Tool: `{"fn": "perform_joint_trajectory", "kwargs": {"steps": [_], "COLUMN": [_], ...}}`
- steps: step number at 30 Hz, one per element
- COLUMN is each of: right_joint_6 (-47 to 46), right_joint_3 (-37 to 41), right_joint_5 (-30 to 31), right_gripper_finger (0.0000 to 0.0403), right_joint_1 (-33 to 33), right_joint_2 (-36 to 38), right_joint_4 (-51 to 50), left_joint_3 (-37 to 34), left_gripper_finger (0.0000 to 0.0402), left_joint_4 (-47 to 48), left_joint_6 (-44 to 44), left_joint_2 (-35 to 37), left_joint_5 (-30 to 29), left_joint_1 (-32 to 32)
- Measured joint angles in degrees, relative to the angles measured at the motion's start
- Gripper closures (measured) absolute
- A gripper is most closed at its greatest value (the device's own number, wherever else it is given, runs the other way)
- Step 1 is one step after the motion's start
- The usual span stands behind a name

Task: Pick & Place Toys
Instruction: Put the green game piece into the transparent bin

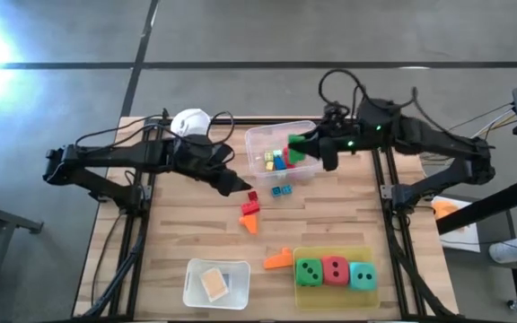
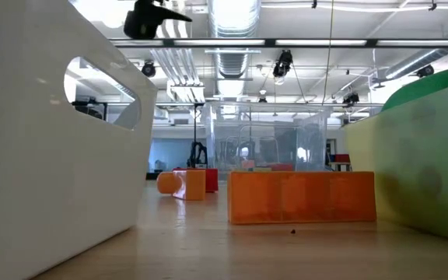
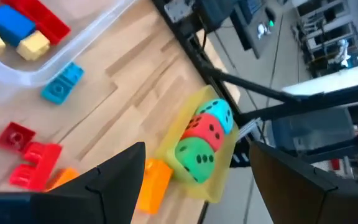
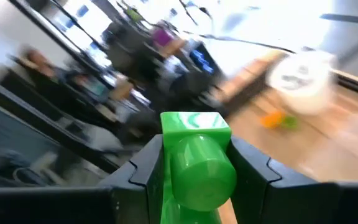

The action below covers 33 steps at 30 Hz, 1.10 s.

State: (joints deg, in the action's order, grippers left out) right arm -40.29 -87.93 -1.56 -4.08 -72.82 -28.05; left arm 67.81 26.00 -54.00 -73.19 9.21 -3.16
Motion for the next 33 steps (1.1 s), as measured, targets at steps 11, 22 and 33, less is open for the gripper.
{"fn": "perform_joint_trajectory", "kwargs": {"steps": [11,22,33], "right_joint_6": [7.7,11.6,17.7], "right_joint_3": [-5.1,-6.4,-14.7], "right_joint_5": [-2.7,-8.7,-9.3], "right_gripper_finger": [0.0282,0.0282,0.0282], "right_joint_1": [-7.9,-14.6,-21.2], "right_joint_2": [-2.2,-5.0,-15.6], "right_joint_4": [-16.3,-22.2,-39.1], "left_joint_3": [0.0,0.0,0.0], "left_gripper_finger": [0.011,0.011,0.011], "left_joint_4": [2.0,10.9,22.7], "left_joint_6": [-1.6,-3.3,-4.6], "left_joint_2": [0.7,3.9,8.2], "left_joint_5": [-1.8,-1.8,-3.8], "left_joint_1": [-2.0,-2.1,-2.0]}}
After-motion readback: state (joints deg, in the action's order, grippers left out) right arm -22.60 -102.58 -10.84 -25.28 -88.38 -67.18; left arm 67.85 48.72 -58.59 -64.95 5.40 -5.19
